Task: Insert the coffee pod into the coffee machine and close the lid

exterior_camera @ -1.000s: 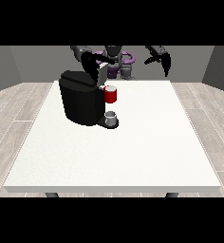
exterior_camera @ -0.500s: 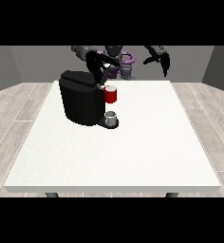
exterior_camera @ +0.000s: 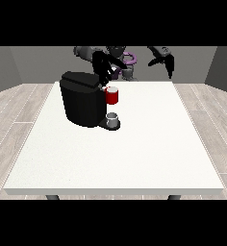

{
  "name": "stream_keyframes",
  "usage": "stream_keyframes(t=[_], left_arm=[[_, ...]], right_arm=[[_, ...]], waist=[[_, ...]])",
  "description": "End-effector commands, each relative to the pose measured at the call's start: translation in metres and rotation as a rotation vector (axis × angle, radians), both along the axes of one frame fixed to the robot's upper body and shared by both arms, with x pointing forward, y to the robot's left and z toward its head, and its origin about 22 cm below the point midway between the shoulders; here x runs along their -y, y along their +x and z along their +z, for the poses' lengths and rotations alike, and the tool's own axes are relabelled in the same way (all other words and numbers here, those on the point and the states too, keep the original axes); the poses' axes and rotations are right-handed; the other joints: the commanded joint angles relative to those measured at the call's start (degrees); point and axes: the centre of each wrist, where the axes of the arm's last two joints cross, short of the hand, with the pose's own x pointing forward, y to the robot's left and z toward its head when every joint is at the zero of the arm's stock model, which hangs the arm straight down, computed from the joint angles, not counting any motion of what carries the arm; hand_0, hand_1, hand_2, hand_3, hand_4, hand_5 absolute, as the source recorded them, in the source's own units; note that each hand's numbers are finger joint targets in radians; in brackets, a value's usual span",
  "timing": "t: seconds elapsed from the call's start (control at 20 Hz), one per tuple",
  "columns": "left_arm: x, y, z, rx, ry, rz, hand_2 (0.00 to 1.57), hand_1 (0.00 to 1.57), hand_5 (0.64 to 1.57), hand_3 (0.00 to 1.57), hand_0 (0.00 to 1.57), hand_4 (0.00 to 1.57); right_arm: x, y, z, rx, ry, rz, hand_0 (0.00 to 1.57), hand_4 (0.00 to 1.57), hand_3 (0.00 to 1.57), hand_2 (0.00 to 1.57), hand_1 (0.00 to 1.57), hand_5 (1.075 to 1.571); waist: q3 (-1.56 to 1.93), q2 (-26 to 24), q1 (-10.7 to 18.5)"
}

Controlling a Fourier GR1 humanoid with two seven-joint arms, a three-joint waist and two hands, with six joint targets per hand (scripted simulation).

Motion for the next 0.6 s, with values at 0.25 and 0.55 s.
stream_keyframes(t=[0.25,0.55], left_arm=[[0.019,0.011,0.020,0.070,-0.002,-0.101,0.00,0.00,1.571,0.00,0.00,0.40],[-0.002,0.012,0.037,0.109,-0.006,-0.108,0.00,0.00,1.571,0.00,0.00,0.38]], right_arm=[[-0.063,-0.009,0.081,0.316,-0.097,0.210,0.00,0.00,0.00,0.00,0.00,1.571],[-0.063,0.004,0.085,0.368,-0.093,0.224,0.00,0.00,0.00,0.00,0.00,1.571]], waist=[[-1.86,4.6,9.1],[-1.82,7.4,10.9]])
